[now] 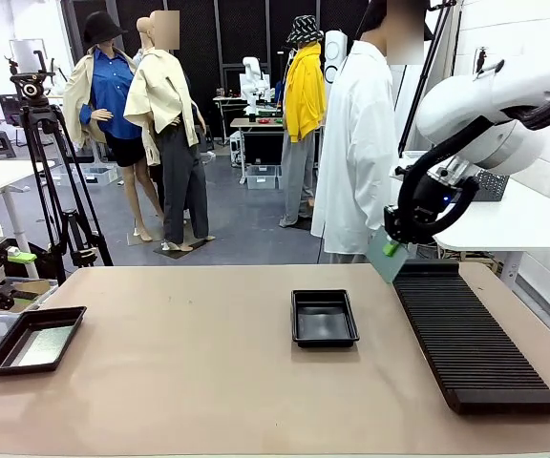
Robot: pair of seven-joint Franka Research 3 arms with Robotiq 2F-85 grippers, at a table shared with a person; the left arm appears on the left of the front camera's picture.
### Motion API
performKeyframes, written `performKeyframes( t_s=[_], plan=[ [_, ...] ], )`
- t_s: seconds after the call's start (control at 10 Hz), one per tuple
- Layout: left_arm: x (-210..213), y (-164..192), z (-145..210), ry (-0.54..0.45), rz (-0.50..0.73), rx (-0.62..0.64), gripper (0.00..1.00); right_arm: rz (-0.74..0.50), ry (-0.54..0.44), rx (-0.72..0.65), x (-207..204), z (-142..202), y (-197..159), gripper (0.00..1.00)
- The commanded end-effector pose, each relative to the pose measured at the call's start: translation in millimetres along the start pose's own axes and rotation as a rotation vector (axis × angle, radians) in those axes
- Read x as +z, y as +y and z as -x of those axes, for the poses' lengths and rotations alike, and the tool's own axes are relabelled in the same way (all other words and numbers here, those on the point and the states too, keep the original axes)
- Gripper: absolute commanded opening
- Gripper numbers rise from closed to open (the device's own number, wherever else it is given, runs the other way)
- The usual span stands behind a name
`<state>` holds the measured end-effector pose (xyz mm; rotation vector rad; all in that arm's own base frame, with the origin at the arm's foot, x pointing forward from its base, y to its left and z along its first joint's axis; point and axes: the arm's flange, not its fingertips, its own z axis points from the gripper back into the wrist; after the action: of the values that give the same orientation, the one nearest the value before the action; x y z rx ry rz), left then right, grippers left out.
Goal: Inspect and transfer BCBs to ESD trays.
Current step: Pick up the Blank PCB from the PCB Rack and place it in the right ESD tray.
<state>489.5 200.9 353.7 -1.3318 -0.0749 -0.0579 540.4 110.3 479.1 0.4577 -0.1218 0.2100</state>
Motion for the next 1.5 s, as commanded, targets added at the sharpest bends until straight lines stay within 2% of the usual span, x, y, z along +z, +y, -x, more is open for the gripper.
performKeyframes(
  t_s=[0.0,0.7,1.1,1.4],
  plan=[
    [0.9,-2.8,0.2,-0.004,-0.004,-0.005,1.00,-0.088,-0.064,0.011,-22.5,-3.7,1.2,0.00],
    [0.9,-2.8,0.2,-0.004,-0.004,-0.005,1.00,-0.173,-0.127,-0.075,-102.1,-32.2,22.3,0.00],
    [0.9,-2.8,0.2,-0.004,-0.004,-0.005,1.00,-0.256,-0.061,-0.091,-157.1,-46.7,24.7,0.00],
    [0.9,-2.8,0.2,-0.004,-0.004,-0.005,1.00,-0.262,-0.061,-0.108,-174.0,-40.2,26.2,0.00]
  ],
)
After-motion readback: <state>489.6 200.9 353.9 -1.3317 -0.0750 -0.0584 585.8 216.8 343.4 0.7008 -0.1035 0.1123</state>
